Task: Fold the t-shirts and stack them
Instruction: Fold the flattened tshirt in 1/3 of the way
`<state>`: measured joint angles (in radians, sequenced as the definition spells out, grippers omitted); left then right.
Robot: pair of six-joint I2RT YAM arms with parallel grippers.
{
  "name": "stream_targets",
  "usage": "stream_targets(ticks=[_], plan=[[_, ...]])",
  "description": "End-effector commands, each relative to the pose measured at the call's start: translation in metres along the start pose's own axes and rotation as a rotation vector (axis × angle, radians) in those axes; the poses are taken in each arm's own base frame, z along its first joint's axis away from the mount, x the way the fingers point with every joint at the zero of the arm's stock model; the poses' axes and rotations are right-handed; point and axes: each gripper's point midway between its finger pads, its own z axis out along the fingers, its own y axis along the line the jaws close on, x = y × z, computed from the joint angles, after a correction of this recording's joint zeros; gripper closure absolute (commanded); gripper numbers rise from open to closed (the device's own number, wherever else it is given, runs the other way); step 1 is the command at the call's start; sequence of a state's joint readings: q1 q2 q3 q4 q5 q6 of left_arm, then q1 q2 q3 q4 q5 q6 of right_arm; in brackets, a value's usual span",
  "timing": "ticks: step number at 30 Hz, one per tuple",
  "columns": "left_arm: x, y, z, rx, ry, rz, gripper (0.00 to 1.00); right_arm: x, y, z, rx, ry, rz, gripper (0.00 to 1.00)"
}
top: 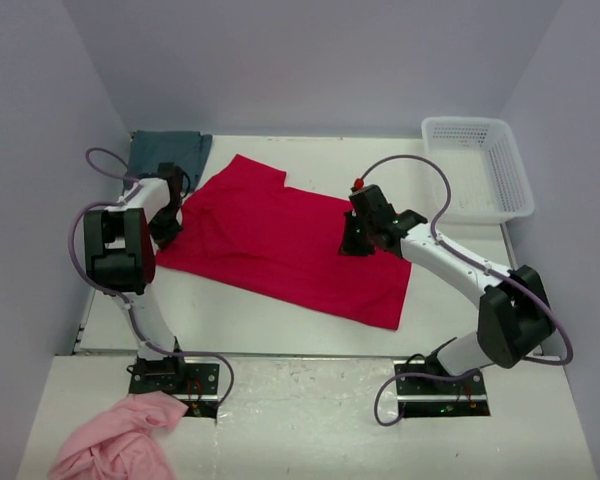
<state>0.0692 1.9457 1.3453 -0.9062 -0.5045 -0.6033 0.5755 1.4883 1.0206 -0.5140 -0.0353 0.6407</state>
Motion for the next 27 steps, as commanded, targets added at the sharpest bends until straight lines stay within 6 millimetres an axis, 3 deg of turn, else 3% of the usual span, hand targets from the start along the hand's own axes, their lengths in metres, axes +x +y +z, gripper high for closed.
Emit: stream_targets(ticks=[1,5,9,10,11,12,13,15,20,21,23,27], plan=[[-0.043,0.002,-0.046,0.027,-0.191,-0.024,1.0,-0.023,0.003,-0.033,0.028,-0.073,-0.06,0.93],[-0.052,-0.007,-0.088,0.019,-0.324,0.002,1.0,-0.009,-0.005,-0.047,0.031,-0.067,-0.043,0.79],[-0.052,-0.017,-0.128,0.084,-0.425,0.006,1.0,0.015,-0.028,-0.049,0.074,-0.056,-0.018,0.48],[-0.051,-0.021,-0.135,0.114,-0.435,0.012,1.0,0.018,-0.033,-0.05,0.087,-0.055,-0.011,0.48],[-0.049,-0.026,-0.147,0.158,-0.457,0.033,1.0,0.025,-0.04,-0.049,0.107,-0.046,0.004,0.54],[-0.038,-0.036,-0.147,0.222,-0.429,0.065,1.0,0.028,-0.042,-0.052,0.108,-0.053,0.009,0.69],[-0.036,-0.044,-0.151,0.277,-0.435,0.08,1.0,0.031,-0.045,-0.052,0.117,-0.049,0.016,1.0],[-0.023,-0.062,-0.158,0.413,-0.426,0.114,1.0,0.041,-0.053,-0.052,0.136,-0.037,0.047,1.0],[-0.006,-0.07,-0.144,0.437,-0.368,0.161,1.0,0.055,-0.052,-0.047,0.105,-0.006,0.059,1.0],[0.001,-0.078,-0.145,0.486,-0.338,0.188,1.0,0.054,-0.05,-0.047,0.095,-0.007,0.054,0.95],[0.016,-0.083,-0.141,0.538,-0.303,0.208,0.89,0.051,-0.047,-0.048,0.087,-0.016,0.049,0.83],[0.051,-0.104,-0.141,0.703,-0.196,0.227,0.81,0.045,-0.047,-0.049,0.101,-0.031,0.032,0.74]])
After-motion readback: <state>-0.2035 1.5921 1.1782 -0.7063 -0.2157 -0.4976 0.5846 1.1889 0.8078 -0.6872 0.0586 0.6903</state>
